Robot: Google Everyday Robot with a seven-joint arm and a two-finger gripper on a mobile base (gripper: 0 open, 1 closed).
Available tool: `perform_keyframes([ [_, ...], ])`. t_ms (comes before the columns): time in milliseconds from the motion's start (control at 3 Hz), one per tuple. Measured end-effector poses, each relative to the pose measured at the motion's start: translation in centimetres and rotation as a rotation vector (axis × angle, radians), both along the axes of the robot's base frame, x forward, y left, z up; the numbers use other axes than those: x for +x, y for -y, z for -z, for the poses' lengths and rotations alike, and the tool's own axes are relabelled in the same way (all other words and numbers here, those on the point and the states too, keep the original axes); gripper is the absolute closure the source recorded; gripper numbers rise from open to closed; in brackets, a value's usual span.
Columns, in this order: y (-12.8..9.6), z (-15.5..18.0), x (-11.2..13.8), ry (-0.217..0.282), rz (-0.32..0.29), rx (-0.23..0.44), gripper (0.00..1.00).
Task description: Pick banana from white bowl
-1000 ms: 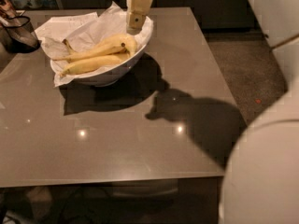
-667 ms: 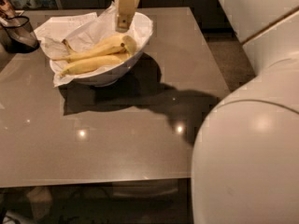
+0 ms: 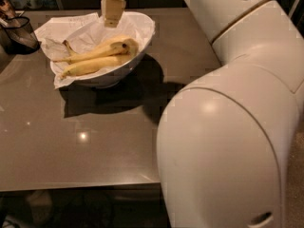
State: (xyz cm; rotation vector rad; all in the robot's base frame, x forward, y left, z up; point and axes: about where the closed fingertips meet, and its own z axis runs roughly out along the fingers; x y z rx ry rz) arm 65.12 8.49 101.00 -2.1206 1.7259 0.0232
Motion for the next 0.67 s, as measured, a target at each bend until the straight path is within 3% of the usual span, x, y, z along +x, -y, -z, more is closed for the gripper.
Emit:
perform_keyframes([
  [667, -2.2, 2.9, 1.2, -0.037, -0.029, -0.039, 0.39],
])
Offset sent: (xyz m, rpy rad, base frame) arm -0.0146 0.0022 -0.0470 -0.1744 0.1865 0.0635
